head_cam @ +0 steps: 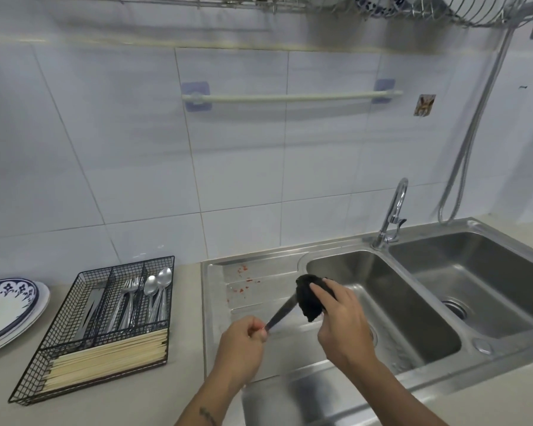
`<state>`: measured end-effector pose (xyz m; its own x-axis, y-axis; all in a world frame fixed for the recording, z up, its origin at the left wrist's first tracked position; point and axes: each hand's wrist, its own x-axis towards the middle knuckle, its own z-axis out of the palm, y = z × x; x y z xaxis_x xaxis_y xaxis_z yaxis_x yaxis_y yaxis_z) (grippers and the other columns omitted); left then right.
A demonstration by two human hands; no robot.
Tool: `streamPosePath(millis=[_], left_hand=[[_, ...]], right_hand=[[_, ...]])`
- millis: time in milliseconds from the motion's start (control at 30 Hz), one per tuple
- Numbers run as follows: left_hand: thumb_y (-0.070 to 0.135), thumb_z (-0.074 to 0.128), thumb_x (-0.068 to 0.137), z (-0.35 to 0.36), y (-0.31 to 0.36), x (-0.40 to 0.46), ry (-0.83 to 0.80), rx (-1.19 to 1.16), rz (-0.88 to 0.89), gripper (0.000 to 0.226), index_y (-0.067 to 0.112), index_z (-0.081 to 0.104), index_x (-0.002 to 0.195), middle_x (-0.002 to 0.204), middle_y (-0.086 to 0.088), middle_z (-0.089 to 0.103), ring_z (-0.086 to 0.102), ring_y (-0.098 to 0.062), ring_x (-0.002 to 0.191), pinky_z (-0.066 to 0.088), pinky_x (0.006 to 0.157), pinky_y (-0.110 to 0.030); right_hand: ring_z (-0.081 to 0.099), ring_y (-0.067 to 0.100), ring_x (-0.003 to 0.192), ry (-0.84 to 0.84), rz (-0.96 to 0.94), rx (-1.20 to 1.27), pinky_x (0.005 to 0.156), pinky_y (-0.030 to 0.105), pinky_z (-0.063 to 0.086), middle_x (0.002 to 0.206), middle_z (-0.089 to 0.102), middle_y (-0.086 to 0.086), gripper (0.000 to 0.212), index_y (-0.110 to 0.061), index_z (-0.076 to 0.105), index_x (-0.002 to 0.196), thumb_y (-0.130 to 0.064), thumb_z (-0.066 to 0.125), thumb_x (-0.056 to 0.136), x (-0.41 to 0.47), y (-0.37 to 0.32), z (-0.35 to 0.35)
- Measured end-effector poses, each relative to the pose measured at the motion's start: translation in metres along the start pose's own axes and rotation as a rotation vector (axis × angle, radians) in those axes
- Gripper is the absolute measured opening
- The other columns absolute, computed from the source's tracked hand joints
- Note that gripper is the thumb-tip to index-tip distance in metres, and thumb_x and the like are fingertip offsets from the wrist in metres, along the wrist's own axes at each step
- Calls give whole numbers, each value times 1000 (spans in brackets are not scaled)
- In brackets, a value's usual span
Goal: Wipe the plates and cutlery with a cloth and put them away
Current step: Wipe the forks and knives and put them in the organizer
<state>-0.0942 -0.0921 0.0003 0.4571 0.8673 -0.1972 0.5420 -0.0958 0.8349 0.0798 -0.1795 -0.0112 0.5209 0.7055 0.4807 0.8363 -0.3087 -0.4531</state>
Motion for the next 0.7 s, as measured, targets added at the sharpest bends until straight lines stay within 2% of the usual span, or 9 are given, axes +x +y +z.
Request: streamPosePath(millis=[133,233,367,467,533,600,700], left_hand=[[18,54,100,15,22,6,41,-155,-41,13,22,66,96,94,0,66,60,-13,85,40,63,-20],[15,55,99,28,42,10,95,-219,-27,11,20,65,97,95,-1,67,62,-15,88,43,65,-21],[8,60,92,41,66,18,193,-397,-45,9,16,64,93,90,-5,73,72,-20,87,59,79,-38],[3,61,90,45,80,21,263,-602,-102,8,9,65,88,90,-16,75,74,-29,85,62,78,-46],[-3,58,90,44,88,20,299,-786,-156,10,4,65,88,88,-23,73,73,-35,85,62,74,-46],[-4,55,92,40,93,17,332,-904,-212,10,2,63,92,84,-24,71,72,-37,84,60,72,-42],[-4,50,96,37,92,9,352,-927,-250,16,7,58,88,77,-18,69,71,-36,82,57,75,-40]], right_hand=[[51,22,114,7,-29,111,100,40,45,128,58,2,54,-16,64,125,3,54,76,10,3,-8],[50,20,119,-27,-66,174,103,38,44,130,57,-1,53,-18,63,127,-4,46,79,14,6,-11],[46,18,122,-72,-130,204,104,38,42,134,54,-1,55,-18,60,130,3,57,80,19,12,-13],[45,17,122,-91,-148,244,106,34,41,136,52,-2,57,-20,59,132,0,51,79,22,15,-14],[47,18,120,-110,-212,267,105,33,40,135,53,-1,60,-21,59,131,-3,46,76,19,17,-13],[49,19,117,-125,-277,247,103,34,42,132,55,1,64,-20,59,130,0,49,71,17,27,-7],[55,27,112,-127,-166,217,96,42,49,125,60,5,67,-17,64,125,8,63,63,21,46,2]])
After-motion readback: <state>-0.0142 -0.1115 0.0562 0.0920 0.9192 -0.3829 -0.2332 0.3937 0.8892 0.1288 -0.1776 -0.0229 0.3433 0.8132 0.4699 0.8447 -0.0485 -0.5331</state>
